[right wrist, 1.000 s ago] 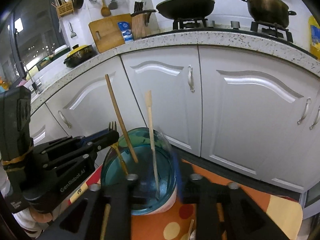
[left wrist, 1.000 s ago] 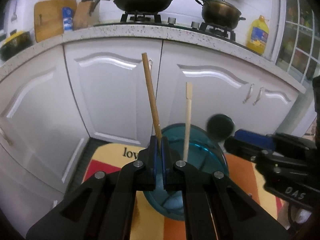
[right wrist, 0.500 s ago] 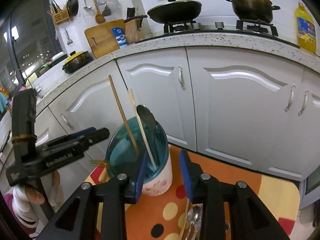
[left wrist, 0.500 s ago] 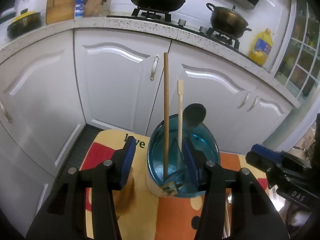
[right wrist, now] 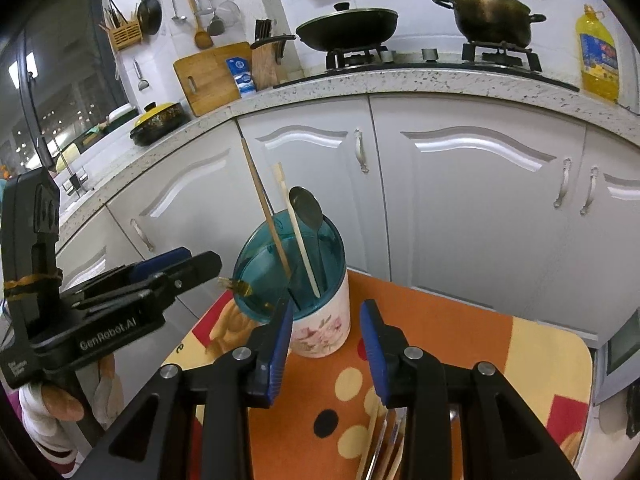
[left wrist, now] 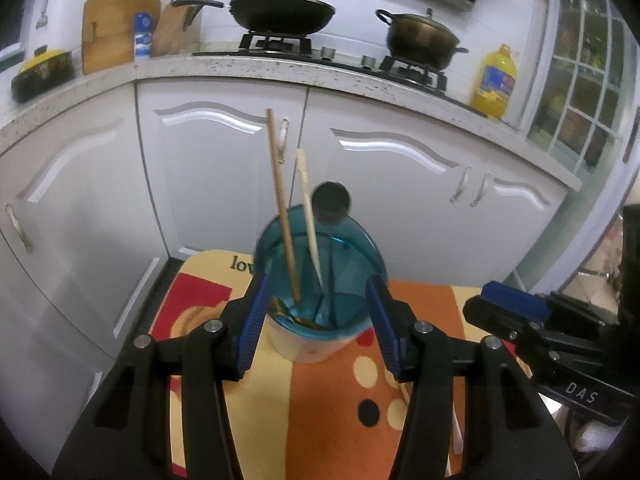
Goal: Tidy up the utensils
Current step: 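Withdraw both tools from the holder and lower them toward the remaining utensils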
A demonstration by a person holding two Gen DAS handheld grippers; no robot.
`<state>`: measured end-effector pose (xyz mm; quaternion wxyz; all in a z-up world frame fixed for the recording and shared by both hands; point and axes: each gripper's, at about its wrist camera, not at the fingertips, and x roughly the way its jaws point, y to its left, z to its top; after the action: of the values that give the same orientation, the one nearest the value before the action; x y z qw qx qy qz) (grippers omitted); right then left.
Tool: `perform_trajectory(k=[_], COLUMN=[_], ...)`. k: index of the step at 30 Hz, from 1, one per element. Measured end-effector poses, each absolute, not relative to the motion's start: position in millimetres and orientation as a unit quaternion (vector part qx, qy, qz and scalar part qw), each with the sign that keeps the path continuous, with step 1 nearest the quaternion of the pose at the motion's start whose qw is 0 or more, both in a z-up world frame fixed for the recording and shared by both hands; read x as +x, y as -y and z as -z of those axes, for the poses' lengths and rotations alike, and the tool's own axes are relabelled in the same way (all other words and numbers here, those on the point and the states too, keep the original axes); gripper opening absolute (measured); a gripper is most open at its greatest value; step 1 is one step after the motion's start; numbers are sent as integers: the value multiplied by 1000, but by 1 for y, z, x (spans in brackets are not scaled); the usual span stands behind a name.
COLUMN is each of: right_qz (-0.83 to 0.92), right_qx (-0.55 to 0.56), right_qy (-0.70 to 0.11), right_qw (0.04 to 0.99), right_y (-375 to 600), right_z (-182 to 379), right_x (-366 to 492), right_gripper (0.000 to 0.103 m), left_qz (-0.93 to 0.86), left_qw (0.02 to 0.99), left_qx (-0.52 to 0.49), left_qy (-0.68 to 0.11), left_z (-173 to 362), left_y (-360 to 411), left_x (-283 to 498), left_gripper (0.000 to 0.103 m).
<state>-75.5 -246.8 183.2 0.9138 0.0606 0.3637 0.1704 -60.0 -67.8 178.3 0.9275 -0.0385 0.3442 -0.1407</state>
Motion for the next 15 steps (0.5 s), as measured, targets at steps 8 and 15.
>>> perform_trajectory(k=[8, 15], right_qz=[-156, -143], right_qx=[56, 61], right_qy=[-361, -367], right_qw=[918, 917], right_y=[254, 266], right_z=[-187, -183], right_x=[-105, -127], right_gripper=[34, 35], left_qz=[156, 163], left_qw=[925, 925], left_qx=[-24, -1], left_qy=[-347, -344], left_z=[-175, -172], left_y=[88, 104], left_x=[-83, -103], left_gripper=[49, 49])
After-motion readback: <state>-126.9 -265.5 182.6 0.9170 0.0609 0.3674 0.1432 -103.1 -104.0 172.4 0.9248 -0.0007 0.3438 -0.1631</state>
